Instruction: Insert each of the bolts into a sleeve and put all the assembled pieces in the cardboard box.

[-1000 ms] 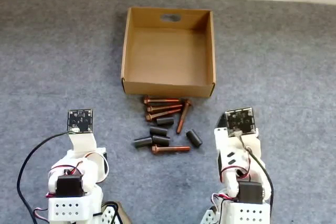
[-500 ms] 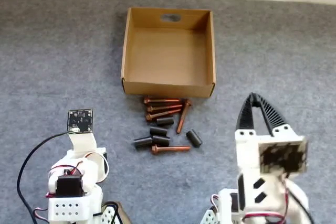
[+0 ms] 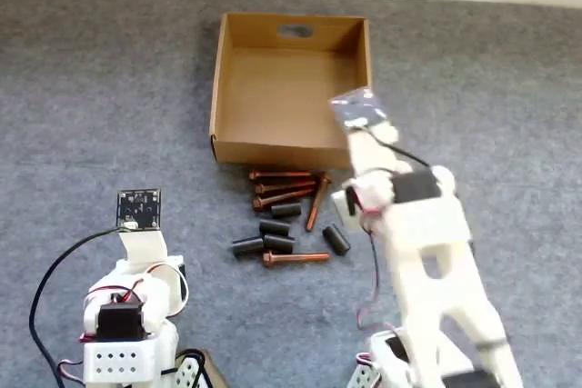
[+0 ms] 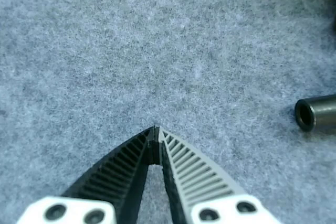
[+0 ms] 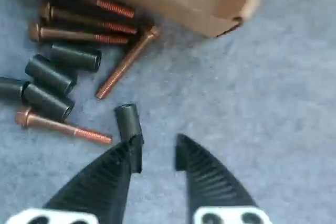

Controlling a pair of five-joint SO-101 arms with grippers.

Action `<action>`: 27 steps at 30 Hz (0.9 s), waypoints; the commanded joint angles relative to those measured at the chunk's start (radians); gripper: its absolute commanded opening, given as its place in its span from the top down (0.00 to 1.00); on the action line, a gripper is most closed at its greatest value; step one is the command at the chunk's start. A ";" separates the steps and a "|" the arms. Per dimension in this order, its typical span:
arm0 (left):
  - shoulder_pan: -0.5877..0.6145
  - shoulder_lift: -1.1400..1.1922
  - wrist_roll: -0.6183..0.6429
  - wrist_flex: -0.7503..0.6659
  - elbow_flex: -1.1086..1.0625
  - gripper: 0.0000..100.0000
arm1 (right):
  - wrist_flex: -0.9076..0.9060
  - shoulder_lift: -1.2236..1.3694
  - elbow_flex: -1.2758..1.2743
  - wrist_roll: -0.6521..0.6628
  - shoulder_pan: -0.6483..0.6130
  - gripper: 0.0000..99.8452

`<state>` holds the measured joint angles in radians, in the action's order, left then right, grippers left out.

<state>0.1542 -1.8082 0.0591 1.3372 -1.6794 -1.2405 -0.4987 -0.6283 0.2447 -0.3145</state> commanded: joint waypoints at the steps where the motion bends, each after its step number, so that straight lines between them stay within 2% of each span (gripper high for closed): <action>1: 0.010 -0.004 -0.008 0.003 -0.016 0.99 | 0.088 0.127 0.005 -0.003 -0.047 0.82; 9: 0.010 -0.004 -0.008 0.003 -0.016 0.99 | 0.134 0.306 0.005 0.058 -0.153 0.82; 12: 0.010 -0.004 -0.008 0.003 -0.016 0.99 | 0.168 0.344 0.004 0.063 -0.147 0.82; 15: 0.010 -0.004 -0.008 0.003 -0.016 0.99 | 0.176 0.375 0.004 0.144 -0.119 0.82; 18: 0.010 -0.004 -0.008 0.003 -0.016 0.99 | 0.177 0.387 -0.007 0.161 -0.110 0.82; 25: 0.010 -0.004 -0.008 0.003 -0.016 0.99 | 0.449 0.387 -0.249 0.163 -0.110 0.82; 27: 0.010 -0.004 -0.008 0.003 -0.016 0.99 | 0.469 0.381 -0.283 0.161 -0.105 0.82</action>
<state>0.1542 -1.8082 0.0591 1.3372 -1.6794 -0.8293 -0.1243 -0.8615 0.3966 -0.4388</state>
